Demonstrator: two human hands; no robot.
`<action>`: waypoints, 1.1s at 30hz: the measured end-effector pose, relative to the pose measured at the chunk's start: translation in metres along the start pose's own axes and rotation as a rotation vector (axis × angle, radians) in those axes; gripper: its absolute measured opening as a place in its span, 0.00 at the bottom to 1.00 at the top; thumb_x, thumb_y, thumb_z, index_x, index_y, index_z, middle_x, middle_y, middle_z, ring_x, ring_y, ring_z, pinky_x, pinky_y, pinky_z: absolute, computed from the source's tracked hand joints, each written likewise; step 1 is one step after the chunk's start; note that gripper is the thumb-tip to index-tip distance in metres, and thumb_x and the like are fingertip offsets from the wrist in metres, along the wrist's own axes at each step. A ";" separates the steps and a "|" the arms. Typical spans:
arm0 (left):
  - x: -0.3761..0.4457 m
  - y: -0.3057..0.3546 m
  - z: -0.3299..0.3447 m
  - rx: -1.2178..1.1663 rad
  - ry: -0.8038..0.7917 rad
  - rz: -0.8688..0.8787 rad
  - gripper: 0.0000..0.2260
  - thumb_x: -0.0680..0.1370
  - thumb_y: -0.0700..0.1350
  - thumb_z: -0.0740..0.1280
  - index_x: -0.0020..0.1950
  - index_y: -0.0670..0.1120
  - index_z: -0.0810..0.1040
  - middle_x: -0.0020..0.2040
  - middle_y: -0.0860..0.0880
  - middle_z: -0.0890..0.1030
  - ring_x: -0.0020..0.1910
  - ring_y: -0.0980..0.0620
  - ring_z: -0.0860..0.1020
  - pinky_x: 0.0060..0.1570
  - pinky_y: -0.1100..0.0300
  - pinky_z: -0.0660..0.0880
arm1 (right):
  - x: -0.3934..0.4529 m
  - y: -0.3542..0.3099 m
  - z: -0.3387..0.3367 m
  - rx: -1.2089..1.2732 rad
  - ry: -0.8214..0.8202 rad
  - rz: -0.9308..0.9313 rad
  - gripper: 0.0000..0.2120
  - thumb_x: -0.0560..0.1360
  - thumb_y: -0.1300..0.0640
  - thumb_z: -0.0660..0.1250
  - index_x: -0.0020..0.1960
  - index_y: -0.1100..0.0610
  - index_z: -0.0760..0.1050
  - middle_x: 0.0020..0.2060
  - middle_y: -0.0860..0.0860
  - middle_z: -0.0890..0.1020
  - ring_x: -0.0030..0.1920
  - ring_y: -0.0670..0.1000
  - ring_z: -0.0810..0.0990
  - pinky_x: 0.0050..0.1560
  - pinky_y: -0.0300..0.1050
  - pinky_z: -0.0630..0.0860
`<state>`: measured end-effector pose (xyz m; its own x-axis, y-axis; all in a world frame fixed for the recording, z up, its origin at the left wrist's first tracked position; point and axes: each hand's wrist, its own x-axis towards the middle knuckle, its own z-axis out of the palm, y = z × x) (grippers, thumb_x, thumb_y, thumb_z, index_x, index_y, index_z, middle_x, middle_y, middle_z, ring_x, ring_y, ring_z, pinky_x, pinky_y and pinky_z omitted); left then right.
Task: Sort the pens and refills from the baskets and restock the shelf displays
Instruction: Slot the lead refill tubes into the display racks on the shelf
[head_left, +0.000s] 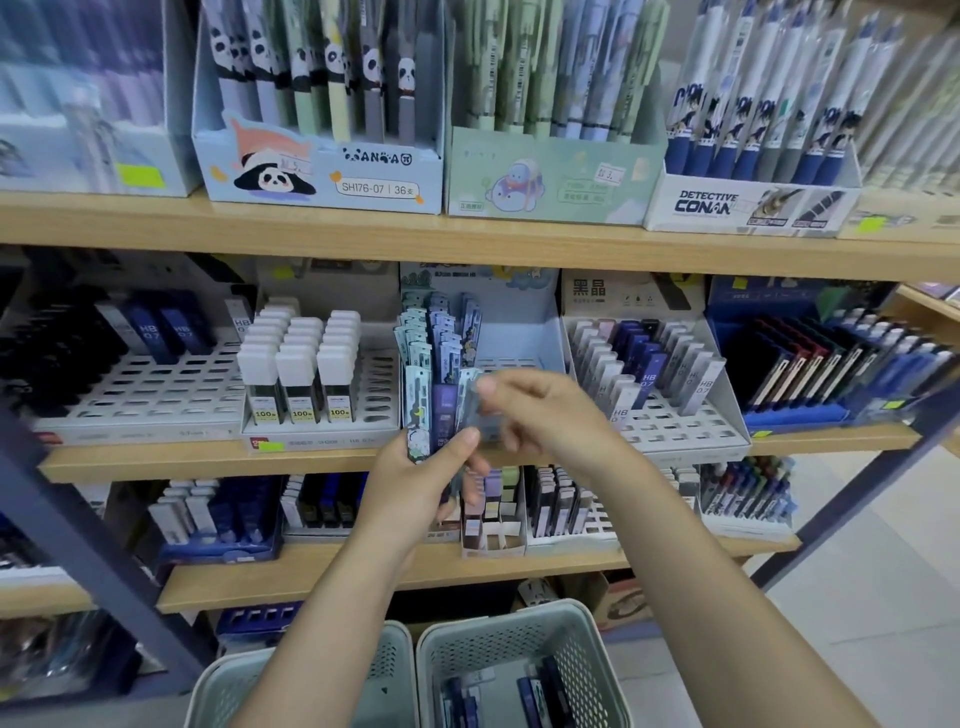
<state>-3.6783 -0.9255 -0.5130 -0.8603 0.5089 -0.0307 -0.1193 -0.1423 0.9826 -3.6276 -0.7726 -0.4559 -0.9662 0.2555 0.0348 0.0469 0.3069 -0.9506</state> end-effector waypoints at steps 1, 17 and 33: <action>-0.001 0.000 0.000 -0.006 -0.005 0.000 0.07 0.79 0.46 0.70 0.48 0.42 0.79 0.36 0.44 0.83 0.27 0.49 0.75 0.23 0.62 0.61 | -0.006 0.000 0.002 0.018 -0.092 0.013 0.09 0.78 0.49 0.69 0.43 0.52 0.80 0.28 0.47 0.78 0.28 0.45 0.72 0.30 0.33 0.70; -0.010 -0.002 0.011 -0.054 -0.026 -0.041 0.10 0.78 0.44 0.72 0.57 0.43 0.79 0.40 0.47 0.85 0.36 0.45 0.84 0.23 0.62 0.69 | -0.018 0.017 0.016 0.346 0.182 0.009 0.10 0.75 0.60 0.73 0.41 0.60 0.73 0.28 0.54 0.80 0.28 0.51 0.78 0.30 0.41 0.76; -0.008 0.001 0.005 0.035 0.006 -0.021 0.06 0.79 0.43 0.71 0.52 0.41 0.79 0.39 0.45 0.85 0.25 0.51 0.76 0.24 0.60 0.74 | 0.053 0.000 -0.003 0.277 0.531 -0.059 0.10 0.80 0.53 0.68 0.58 0.58 0.78 0.39 0.57 0.85 0.35 0.51 0.85 0.42 0.44 0.84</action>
<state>-3.6689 -0.9258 -0.5104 -0.8608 0.5061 -0.0527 -0.1201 -0.1013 0.9876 -3.6782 -0.7557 -0.4535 -0.7026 0.6906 0.1713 -0.1398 0.1021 -0.9849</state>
